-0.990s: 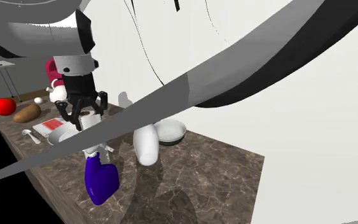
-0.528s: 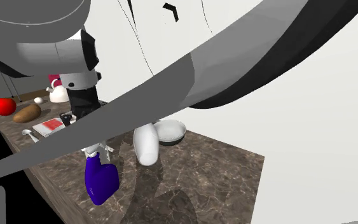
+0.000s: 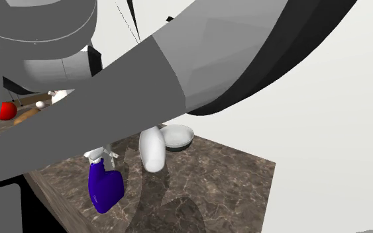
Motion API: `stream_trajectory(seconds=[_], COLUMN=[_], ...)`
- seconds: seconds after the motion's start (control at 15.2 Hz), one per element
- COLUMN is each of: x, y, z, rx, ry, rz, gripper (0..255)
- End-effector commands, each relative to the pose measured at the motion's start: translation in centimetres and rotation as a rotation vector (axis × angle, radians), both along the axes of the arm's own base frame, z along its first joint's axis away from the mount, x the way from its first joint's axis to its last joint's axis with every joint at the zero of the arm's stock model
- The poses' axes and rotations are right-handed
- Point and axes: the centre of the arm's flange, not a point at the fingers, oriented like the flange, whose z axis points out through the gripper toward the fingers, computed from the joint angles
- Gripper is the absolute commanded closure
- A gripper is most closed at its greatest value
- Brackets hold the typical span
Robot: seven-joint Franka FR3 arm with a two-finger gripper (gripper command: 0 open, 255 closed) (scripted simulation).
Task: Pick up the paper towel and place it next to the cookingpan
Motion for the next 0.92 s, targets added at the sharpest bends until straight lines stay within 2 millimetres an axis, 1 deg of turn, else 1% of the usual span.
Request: stream_trajectory(seconds=[0.0,0.2,0.26,0.59,0.79,0.86], x=[0.0,0.0,0.0,0.0,0.1,0.1], y=[0.0,0.0,0.0,0.0,-0.1,-0.2], z=[0.0,0.0,0.0,0.0,3.9,5.0], rx=[0.0,0.0,0.0,0.0,0.0,0.0], ry=[0.0,0.0,0.0,0.0,0.0,0.0], rz=[0.0,0.0,0.0,0.0,0.0,0.0], gripper=[255,255,0,0,0,0])
